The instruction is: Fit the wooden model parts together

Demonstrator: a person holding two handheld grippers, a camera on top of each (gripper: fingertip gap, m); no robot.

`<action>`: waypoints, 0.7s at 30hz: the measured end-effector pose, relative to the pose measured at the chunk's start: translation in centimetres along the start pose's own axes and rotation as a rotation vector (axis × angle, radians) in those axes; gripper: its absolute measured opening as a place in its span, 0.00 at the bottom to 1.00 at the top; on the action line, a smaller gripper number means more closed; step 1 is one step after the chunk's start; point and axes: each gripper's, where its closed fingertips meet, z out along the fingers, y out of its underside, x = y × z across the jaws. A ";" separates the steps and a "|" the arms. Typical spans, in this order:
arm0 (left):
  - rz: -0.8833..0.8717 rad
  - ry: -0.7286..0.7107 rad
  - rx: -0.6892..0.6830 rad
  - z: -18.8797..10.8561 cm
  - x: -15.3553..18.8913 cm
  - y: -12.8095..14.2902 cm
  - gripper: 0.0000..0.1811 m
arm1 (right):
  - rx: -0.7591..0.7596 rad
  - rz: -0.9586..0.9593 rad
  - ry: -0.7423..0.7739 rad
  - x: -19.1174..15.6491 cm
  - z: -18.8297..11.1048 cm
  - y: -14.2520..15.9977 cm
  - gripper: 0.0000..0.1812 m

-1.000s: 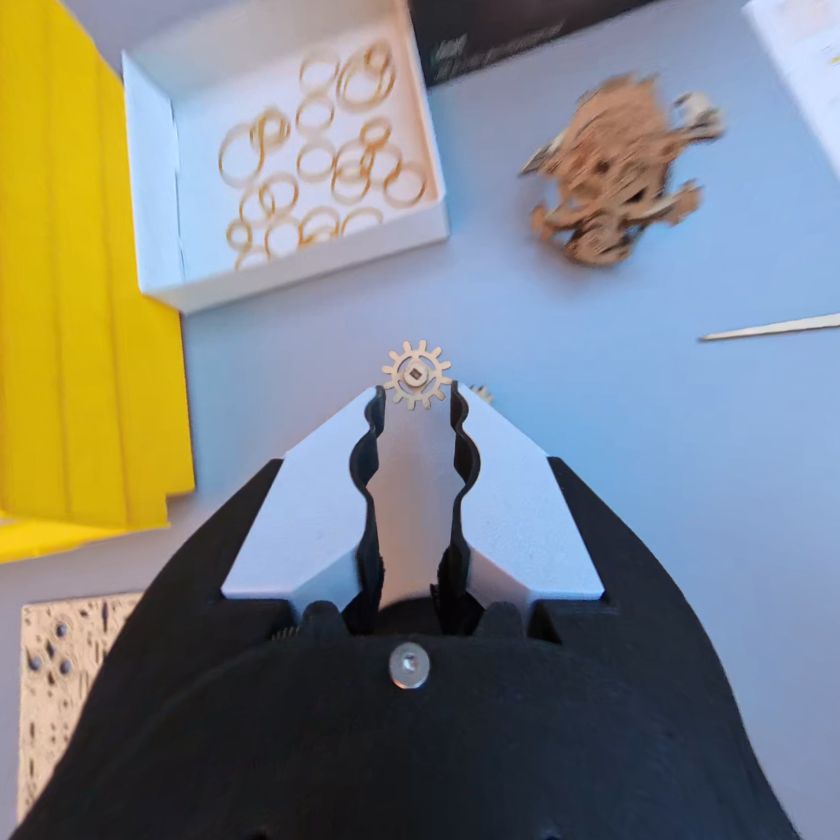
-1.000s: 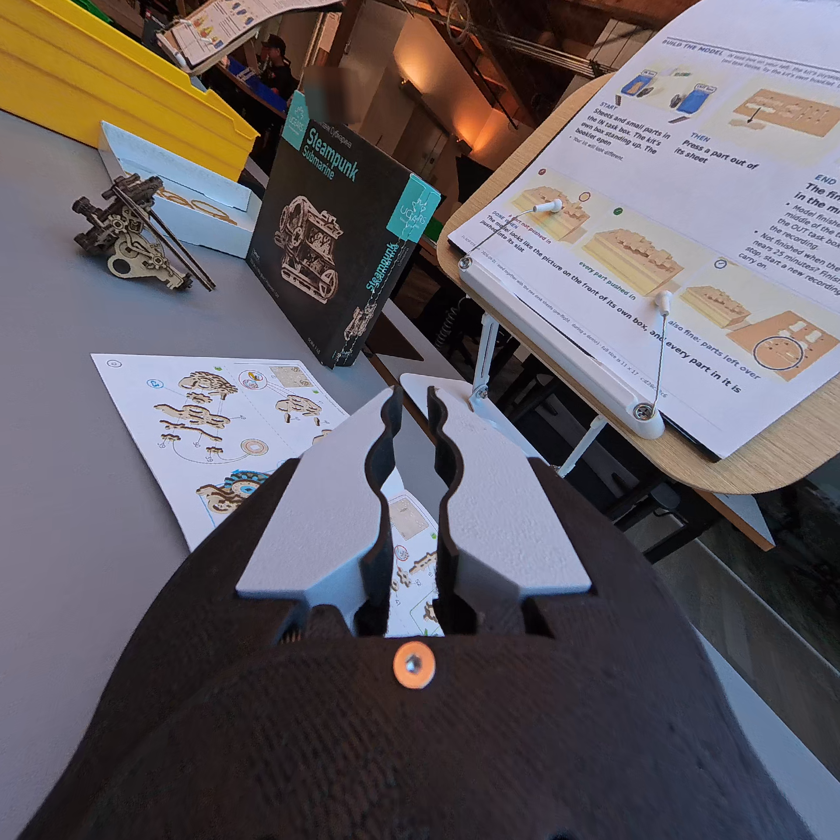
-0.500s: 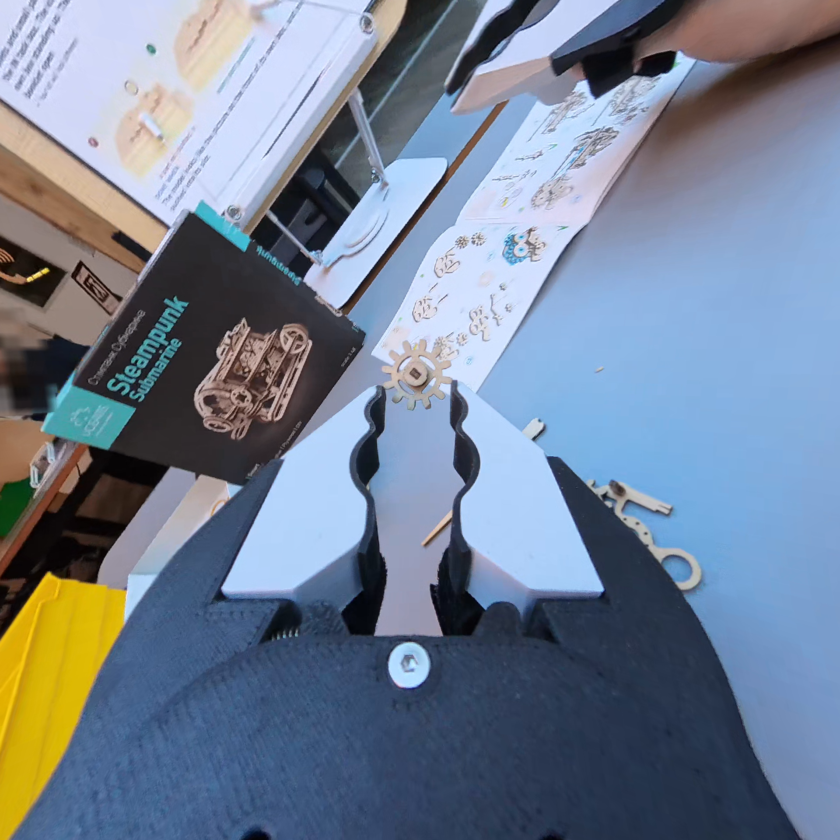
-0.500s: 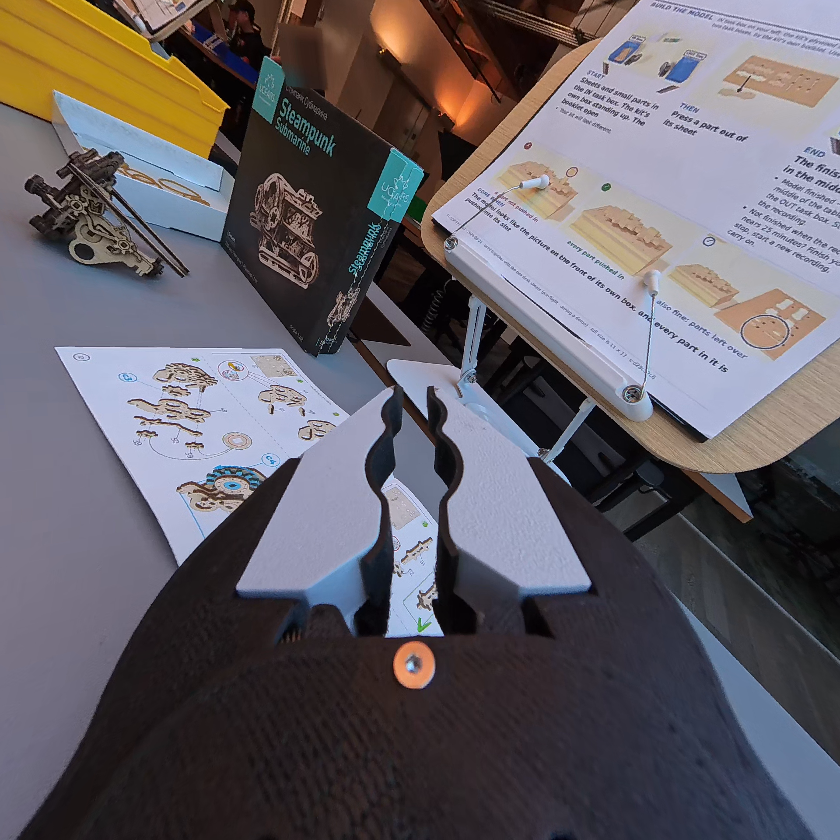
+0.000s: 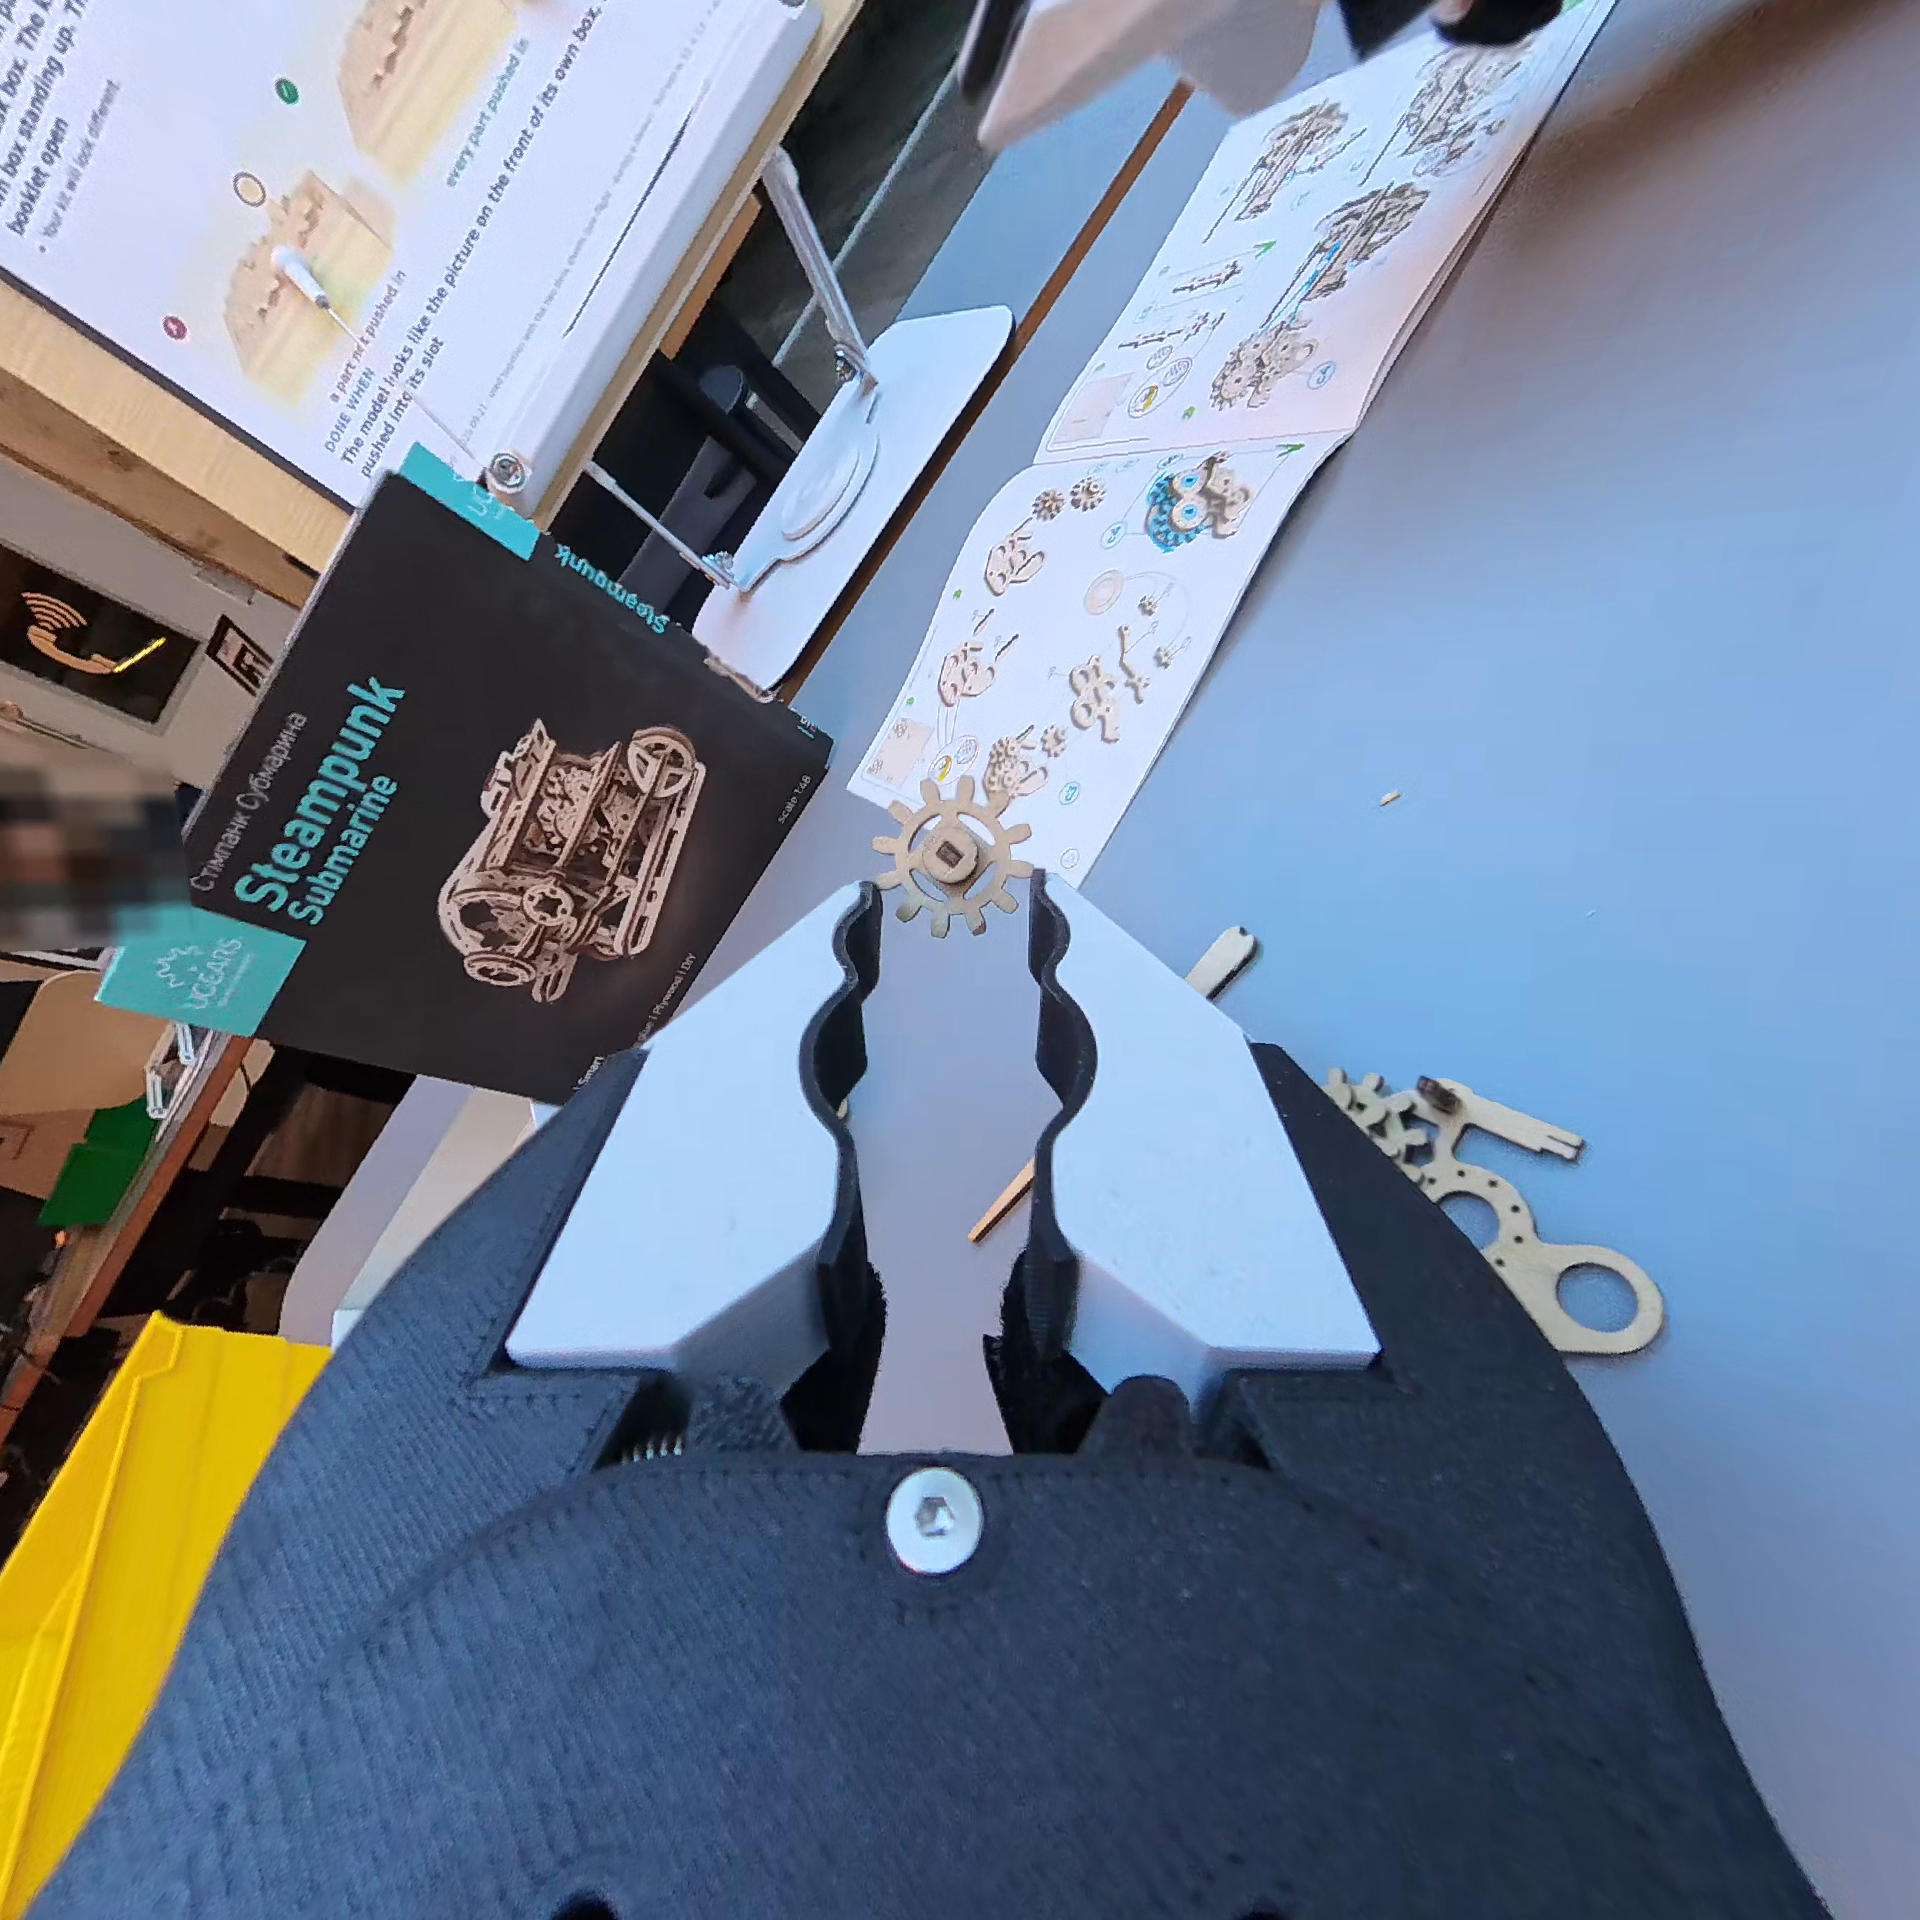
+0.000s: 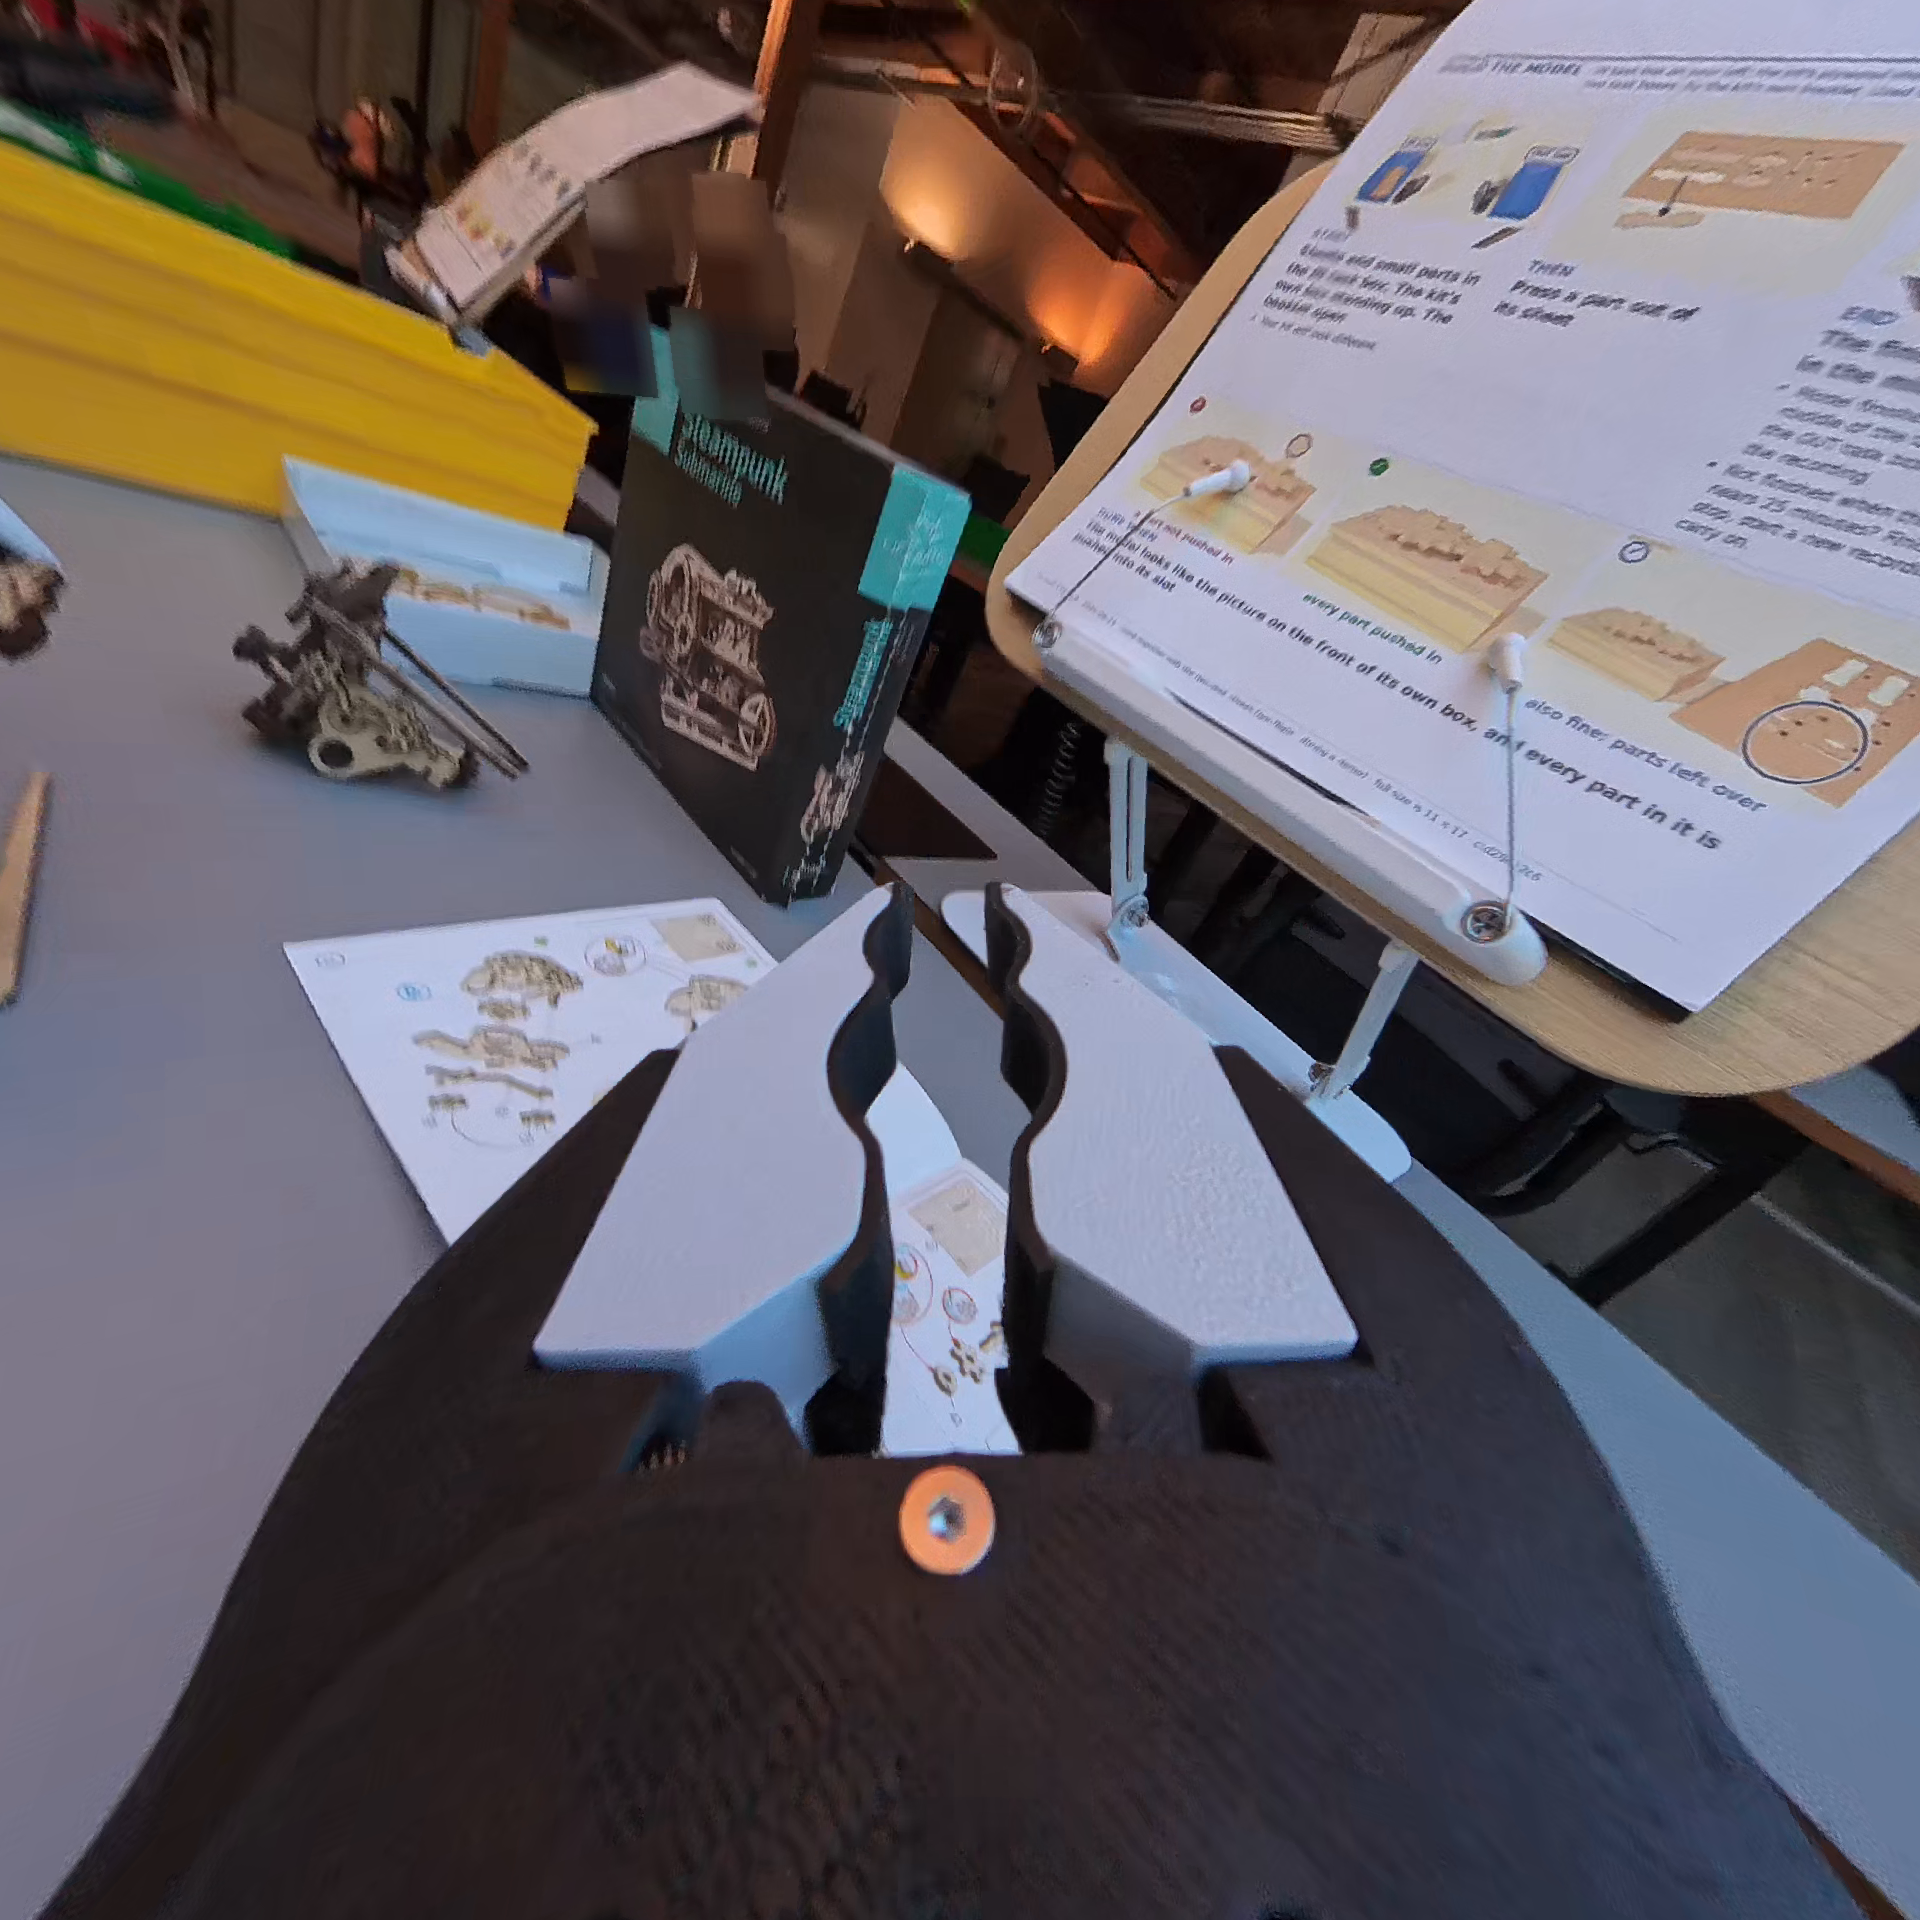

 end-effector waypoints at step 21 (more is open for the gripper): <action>-0.130 -0.017 -0.076 -0.1 -2.4 2.3 0.15 | -0.114 1.193 0.247 -0.8 -2.7 -10.0 0.15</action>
